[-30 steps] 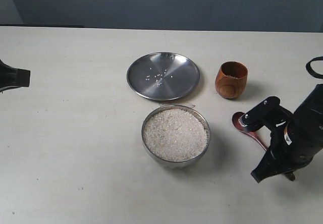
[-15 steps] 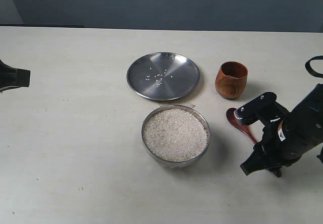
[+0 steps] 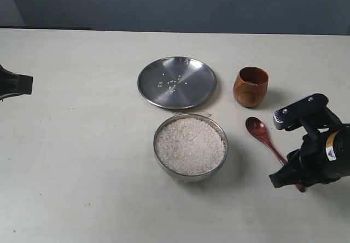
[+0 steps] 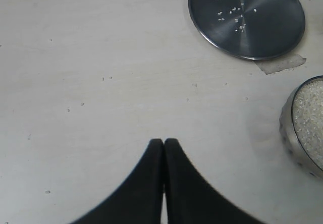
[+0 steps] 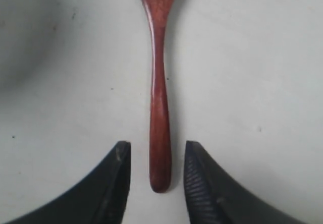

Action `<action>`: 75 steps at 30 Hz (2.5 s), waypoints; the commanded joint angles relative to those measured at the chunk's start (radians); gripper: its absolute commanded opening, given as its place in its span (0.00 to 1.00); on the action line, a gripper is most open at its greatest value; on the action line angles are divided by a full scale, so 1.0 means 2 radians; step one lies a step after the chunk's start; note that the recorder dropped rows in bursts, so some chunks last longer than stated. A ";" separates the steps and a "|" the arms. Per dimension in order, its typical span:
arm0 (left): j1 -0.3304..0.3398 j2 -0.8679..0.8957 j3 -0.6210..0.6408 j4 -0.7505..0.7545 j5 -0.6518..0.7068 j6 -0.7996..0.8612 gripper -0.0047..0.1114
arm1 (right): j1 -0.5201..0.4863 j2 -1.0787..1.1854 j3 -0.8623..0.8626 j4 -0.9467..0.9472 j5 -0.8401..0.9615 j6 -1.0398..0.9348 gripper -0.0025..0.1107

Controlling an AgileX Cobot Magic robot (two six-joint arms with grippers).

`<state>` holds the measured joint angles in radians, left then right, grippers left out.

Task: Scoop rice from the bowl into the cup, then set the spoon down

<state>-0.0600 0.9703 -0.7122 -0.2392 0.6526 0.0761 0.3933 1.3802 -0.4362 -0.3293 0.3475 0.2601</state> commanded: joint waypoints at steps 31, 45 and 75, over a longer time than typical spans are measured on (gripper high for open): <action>-0.001 0.001 -0.003 -0.002 -0.004 0.000 0.04 | -0.002 0.035 0.034 -0.083 -0.063 0.110 0.31; -0.001 0.001 -0.003 -0.002 -0.004 0.000 0.04 | -0.022 0.043 0.034 -0.127 -0.087 0.176 0.31; -0.001 0.001 -0.003 -0.002 -0.004 0.000 0.04 | 0.035 -0.035 -0.103 -0.010 0.150 -0.059 0.02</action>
<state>-0.0600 0.9703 -0.7122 -0.2392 0.6526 0.0761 0.4261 1.3517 -0.5921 -0.3835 0.5403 0.2884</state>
